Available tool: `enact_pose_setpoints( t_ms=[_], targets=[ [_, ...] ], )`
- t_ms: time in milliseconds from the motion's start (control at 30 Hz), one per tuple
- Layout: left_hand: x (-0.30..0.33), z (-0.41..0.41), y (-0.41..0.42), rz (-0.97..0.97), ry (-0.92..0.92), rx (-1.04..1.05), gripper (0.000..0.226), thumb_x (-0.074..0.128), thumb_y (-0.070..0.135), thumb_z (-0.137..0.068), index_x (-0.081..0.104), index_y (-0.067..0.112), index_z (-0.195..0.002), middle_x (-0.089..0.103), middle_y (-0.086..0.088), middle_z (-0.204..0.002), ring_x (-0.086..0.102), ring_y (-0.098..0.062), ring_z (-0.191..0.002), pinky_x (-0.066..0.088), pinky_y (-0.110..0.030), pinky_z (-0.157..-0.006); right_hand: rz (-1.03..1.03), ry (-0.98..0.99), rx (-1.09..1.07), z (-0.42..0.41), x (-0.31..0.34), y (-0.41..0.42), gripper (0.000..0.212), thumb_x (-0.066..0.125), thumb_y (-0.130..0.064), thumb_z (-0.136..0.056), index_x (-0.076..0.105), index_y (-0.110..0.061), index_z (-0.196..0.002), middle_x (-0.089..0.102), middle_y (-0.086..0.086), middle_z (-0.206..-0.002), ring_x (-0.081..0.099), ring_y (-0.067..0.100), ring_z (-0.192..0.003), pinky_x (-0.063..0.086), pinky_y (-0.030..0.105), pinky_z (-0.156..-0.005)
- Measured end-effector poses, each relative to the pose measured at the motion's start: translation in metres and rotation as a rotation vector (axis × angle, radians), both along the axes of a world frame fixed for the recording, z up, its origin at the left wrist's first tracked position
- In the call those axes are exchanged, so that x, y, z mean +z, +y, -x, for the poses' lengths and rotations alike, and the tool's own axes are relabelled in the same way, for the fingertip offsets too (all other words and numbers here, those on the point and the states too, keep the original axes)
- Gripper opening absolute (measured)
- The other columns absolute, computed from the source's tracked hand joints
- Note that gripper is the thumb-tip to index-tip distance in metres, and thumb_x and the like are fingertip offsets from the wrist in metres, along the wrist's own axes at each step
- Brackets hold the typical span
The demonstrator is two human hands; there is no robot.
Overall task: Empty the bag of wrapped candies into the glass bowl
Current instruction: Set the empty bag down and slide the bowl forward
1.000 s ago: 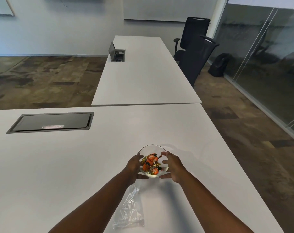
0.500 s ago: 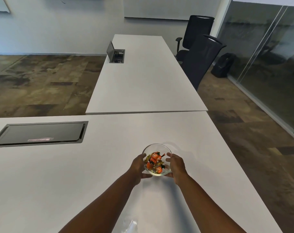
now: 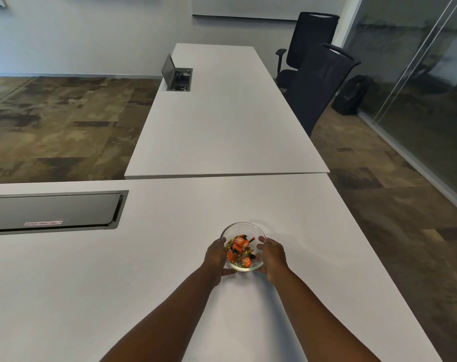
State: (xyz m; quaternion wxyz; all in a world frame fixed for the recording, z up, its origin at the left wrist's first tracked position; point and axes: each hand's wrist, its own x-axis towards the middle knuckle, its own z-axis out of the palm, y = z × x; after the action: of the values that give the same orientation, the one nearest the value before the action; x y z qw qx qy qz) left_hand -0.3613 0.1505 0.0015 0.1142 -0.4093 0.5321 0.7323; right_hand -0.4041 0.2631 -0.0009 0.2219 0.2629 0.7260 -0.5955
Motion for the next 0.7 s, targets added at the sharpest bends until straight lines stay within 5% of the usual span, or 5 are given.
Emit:
enact_pose_setpoints(
  t_ms=[700],
  targets=[
    [-0.009, 0.006, -0.002, 0.056, -0.035, 0.044, 0.04, 0.026, 0.026, -0.099, 0.044, 0.013, -0.132, 0.047, -0.015, -0.138, 0.053, -0.036, -0.116, 0.05, -0.044, -0.079, -0.074, 0.023, 0.061, 0.005, -0.009, -0.007, 0.038, 0.033, -0.017, -0.099, 0.057, -0.014, -0.128, 0.058, 0.015, -0.131, 0.054, 0.033, -0.117, 0.049, 0.049, -0.099]
  ],
)
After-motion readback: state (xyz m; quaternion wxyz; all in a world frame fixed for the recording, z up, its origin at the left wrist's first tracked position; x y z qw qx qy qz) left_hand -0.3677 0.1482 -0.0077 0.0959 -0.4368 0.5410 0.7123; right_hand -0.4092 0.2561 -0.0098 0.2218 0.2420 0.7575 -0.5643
